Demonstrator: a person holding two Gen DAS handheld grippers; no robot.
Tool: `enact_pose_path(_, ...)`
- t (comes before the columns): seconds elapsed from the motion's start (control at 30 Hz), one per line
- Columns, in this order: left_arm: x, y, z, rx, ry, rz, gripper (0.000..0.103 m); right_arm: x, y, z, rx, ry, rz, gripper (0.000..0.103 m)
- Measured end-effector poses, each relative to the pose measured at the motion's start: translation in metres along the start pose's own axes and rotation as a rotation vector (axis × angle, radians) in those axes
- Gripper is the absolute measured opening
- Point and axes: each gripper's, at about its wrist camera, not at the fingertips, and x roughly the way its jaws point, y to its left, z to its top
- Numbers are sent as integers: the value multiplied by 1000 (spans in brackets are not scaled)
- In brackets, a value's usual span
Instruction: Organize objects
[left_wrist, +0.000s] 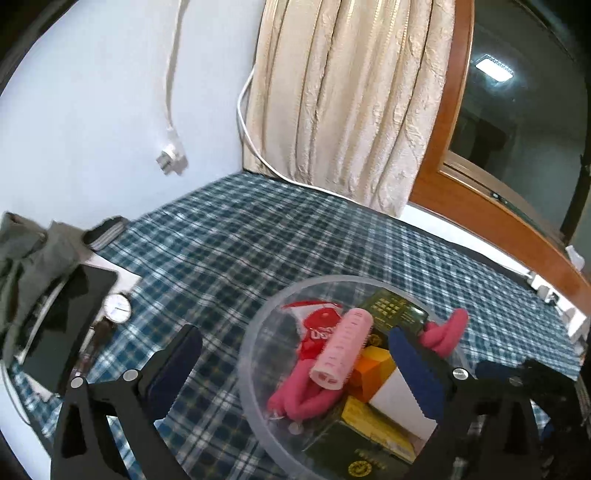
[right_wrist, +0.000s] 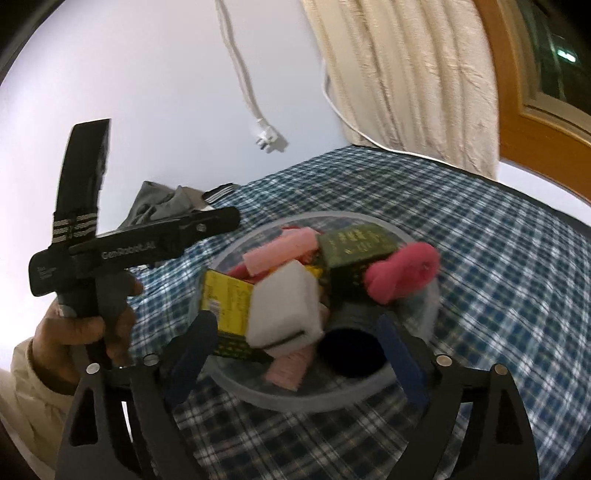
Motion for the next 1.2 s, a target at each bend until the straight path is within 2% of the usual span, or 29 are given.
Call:
enact_pose_path(0.13,-5,-8,-4,46,-14,46,103,-6,-10,-8,37,3,-53,102)
enact_pose_path(0.3,-9,-21,-13,106,-14,113,103,-16,-8,-17,23,-6,-142,103)
enact_pose_path(0.43,-16,-25,-20,103,-21,128,103,-24,-1,-22,-12,-25,-245,103)
enact_pose_path(0.53,-26,-31,-23,104,-45,150,103,-36,7,-25,-49,-65,-316,103)
enact_pose_path(0.67,-42,-38,-27,121,-99,215,103,-57,13,-26,-58,-152,-393,103)
enact_pose_path(0.77,-52,-40,-30,101,-134,262,103,-65,13,-28,-39,-182,-440,103)
enact_pose_path(0.9,-64,-40,-36,81,-171,299,103,-76,22,-35,-86,-225,-495,103)
enact_pose_path(0.97,-66,-41,-39,84,-176,320,103,-80,27,-36,-97,-230,-481,103)
enact_pose_path(1.03,-67,-41,-44,79,-172,329,103,-81,29,-36,-89,-219,-423,103)
enact_pose_path(1.1,-68,-39,-47,68,-162,312,103,-80,30,-36,-80,-180,-346,103)
enact_pose_path(1.2,-67,-40,-52,66,-146,308,103,-74,38,-40,-98,-135,-291,103)
